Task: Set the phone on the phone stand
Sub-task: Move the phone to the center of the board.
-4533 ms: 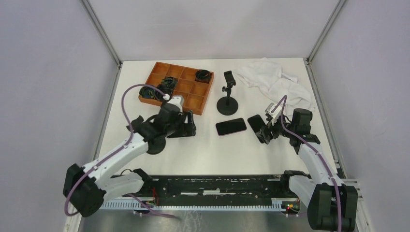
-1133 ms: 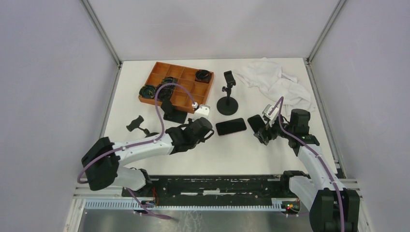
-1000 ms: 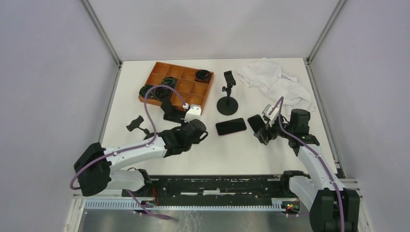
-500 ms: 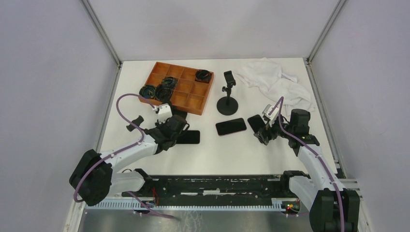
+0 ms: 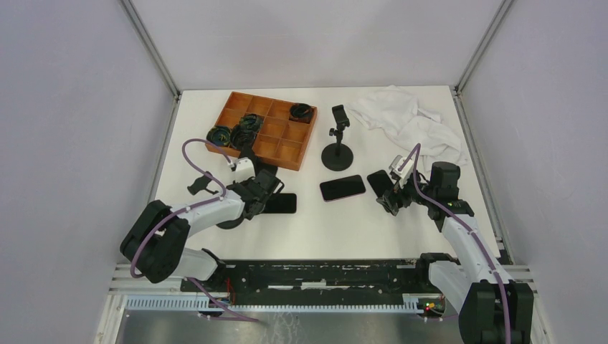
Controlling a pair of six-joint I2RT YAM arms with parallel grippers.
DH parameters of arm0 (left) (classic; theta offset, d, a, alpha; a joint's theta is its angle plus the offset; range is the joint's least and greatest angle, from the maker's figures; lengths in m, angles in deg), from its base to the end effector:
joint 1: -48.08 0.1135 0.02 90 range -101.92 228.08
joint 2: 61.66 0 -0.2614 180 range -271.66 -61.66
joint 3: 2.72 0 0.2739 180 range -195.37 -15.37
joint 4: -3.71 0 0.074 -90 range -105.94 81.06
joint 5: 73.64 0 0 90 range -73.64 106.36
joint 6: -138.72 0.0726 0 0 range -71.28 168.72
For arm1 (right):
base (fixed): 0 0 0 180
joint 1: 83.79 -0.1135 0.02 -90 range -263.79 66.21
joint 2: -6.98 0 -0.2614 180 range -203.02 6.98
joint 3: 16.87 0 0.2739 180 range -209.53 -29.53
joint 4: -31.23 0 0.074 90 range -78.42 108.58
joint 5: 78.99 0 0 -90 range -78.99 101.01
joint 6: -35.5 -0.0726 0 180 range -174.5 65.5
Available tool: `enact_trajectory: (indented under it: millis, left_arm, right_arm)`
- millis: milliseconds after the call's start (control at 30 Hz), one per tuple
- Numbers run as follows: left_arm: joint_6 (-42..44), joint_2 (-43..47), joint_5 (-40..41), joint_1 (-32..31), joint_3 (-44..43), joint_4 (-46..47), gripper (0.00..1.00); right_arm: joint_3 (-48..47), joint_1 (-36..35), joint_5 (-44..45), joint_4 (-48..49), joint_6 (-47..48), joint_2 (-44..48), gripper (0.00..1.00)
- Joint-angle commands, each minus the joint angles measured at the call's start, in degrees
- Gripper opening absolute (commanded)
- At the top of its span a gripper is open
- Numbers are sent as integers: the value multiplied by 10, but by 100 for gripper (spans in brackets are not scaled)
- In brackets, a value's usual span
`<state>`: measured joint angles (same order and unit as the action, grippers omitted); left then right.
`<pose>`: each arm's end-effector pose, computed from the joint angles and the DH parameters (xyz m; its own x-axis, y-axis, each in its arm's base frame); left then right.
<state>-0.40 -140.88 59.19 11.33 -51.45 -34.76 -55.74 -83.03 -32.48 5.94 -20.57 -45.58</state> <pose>0.2321 -0.1117 0.1126 -0.6733 -0.1892 -0.7147 -0.4062 0.9024 0.1438 0.2263 0.0470 0.1765 -0.2287 -0.4020 -0.8866 -0.7870 0.6124 -0.0747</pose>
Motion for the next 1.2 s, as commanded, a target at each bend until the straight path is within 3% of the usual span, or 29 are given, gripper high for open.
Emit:
enact_trajectory:
  millis: [0, 400, 867, 1167]
  left_arm:
    - [-32, -8, -9, 3, -12, 14, 24]
    - [-9, -30, -106, 3, -7, 73, 22]
    - [79, -88, -284, -5, -36, 173, 28]
    - [104, -51, -253, -12, -56, 146, 40]
  right_arm:
    - [-13, -4, -6, 4, 6, 9, 98]
    - [-12, -4, -4, 3, 6, 11, 98]
    - [-12, -4, -4, 3, 6, 10, 98]
    - [-12, -4, -9, 3, 8, 11, 98]
